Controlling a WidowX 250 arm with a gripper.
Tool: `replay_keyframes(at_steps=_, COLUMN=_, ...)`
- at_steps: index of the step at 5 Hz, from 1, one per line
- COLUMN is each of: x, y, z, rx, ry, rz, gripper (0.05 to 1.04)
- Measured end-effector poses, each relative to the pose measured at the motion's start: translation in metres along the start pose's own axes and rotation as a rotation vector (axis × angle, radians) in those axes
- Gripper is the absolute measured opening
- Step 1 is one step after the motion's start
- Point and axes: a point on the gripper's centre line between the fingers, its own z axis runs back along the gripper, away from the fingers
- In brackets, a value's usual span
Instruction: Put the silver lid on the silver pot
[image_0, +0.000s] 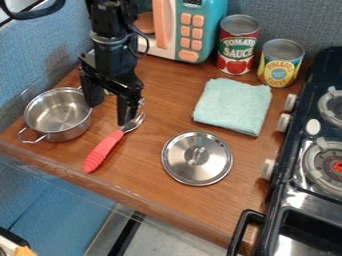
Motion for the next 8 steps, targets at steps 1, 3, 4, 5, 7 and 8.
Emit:
replay_keyframes(at_steps=1, x=0.0, y=-0.003, z=-0.012, rx=-0.013, ry=0.033, rz=-0.003, gripper=1.001)
replay_keyframes(at_steps=3, x=0.031, y=-0.054, z=-0.036, rx=-0.047, ry=0.029, rz=-0.113, gripper=1.001)
replay_keyframes(at_steps=4, x=0.045, y=-0.078, z=-0.032, rx=-0.053, ry=-0.016, rz=-0.161, gripper=1.001)
replay_keyframes(at_steps=5, x=0.049, y=-0.092, z=-0.031, rx=-0.067, ry=-0.03, rz=-0.176, gripper=1.001)
replay_keyframes(at_steps=7, x=0.059, y=-0.116, z=-0.042, rx=-0.062, ry=-0.016, rz=-0.208, gripper=1.001)
replay_keyframes(at_steps=8, x=0.061, y=-0.121, z=-0.051, rx=-0.06, ry=0.011, rz=-0.195, gripper=0.946)
